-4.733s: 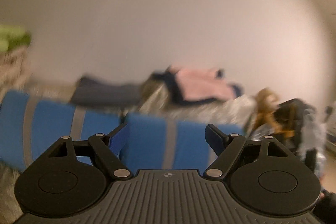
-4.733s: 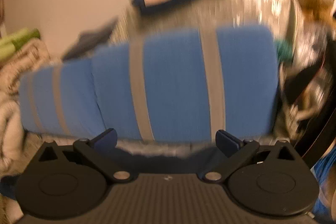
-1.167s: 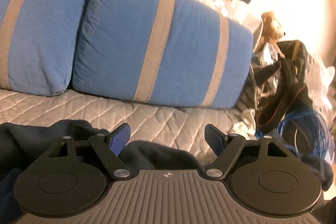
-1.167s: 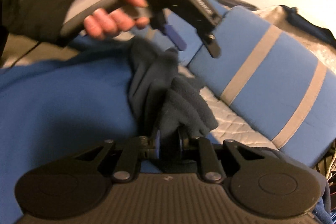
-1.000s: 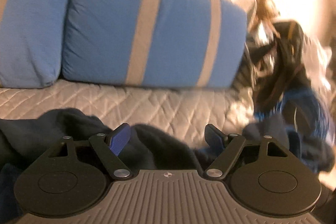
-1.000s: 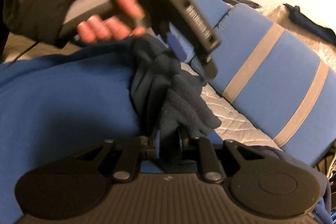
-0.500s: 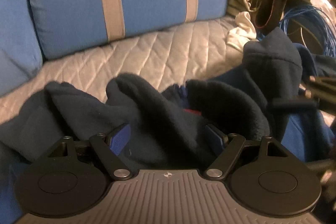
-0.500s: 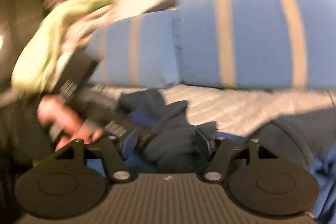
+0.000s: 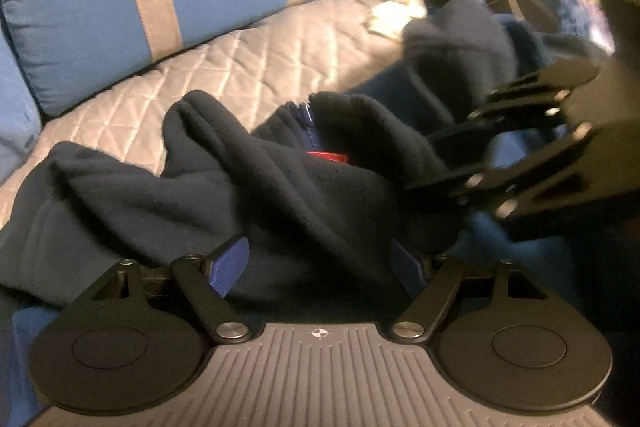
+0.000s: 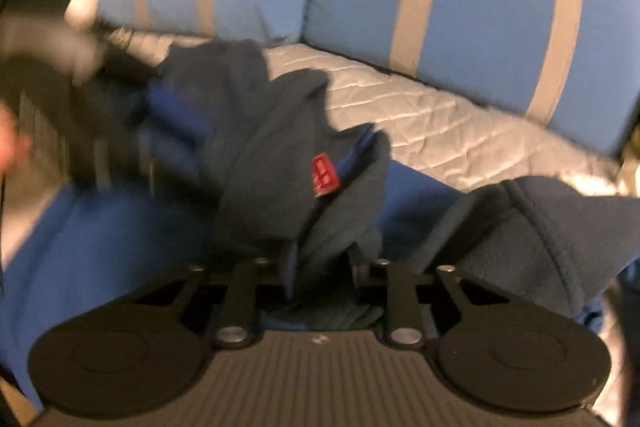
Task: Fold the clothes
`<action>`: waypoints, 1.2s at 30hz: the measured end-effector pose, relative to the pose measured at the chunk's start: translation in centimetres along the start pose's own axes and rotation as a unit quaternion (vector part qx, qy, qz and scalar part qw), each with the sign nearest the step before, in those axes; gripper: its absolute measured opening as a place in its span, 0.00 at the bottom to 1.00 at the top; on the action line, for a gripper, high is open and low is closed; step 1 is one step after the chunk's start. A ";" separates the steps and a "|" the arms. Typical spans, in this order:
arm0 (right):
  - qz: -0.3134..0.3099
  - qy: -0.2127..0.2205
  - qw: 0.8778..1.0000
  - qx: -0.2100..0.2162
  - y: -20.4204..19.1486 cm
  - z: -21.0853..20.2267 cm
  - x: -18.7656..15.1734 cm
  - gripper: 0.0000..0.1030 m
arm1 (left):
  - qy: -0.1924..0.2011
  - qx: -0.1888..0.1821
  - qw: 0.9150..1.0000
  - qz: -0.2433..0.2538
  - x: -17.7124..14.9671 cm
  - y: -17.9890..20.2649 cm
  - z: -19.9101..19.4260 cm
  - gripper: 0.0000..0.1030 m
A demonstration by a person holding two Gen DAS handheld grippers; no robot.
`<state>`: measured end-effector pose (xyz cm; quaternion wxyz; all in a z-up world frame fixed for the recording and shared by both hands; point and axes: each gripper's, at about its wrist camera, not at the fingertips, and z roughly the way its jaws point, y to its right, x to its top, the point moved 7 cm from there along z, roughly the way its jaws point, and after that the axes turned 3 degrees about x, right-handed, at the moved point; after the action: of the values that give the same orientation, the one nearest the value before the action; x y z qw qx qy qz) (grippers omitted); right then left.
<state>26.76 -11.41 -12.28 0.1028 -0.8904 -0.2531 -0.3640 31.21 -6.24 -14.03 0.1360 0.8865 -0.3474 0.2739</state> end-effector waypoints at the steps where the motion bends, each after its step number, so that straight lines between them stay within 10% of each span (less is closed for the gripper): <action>1: -0.022 0.002 1.000 -0.009 -0.6 -0.4 -0.5 0.22 | 0.011 -0.018 1.000 -0.011 0.0 -0.3 -0.9 0.74; 5: -0.066 0.011 0.997 -0.032 -2.2 -1.4 -2.5 0.19 | 0.109 -0.046 0.987 -0.105 0.8 -2.9 -4.6 0.75; 12: -0.081 0.011 0.996 -0.042 -2.8 -1.5 -3.3 0.18 | 0.207 0.059 0.966 -0.140 3.3 -3.9 -4.7 0.75; 17: -0.044 0.010 0.998 -0.040 -2.2 -1.8 -2.7 0.29 | 0.121 0.114 0.982 -0.089 2.9 -4.0 -1.1 0.74; 22: -0.014 0.022 0.996 -0.081 -2.0 -1.1 -1.6 0.60 | 0.101 0.154 0.980 -0.076 0.7 -4.4 -1.0 0.29; 28: -0.084 0.024 0.988 -0.130 -2.5 -2.9 -1.7 0.22 | 0.105 0.212 0.970 -0.055 -1.9 -2.2 -3.1 0.15; 36: -0.192 -0.028 0.976 -0.101 -3.3 -5.6 -4.8 0.30 | 0.019 0.263 0.964 0.016 -8.1 1.0 -3.9 0.14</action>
<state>18.77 -12.48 -11.61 -0.0667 -0.8407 -0.3843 -0.3757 24.02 -0.90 -15.48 -0.0998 0.8799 -0.2742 0.3750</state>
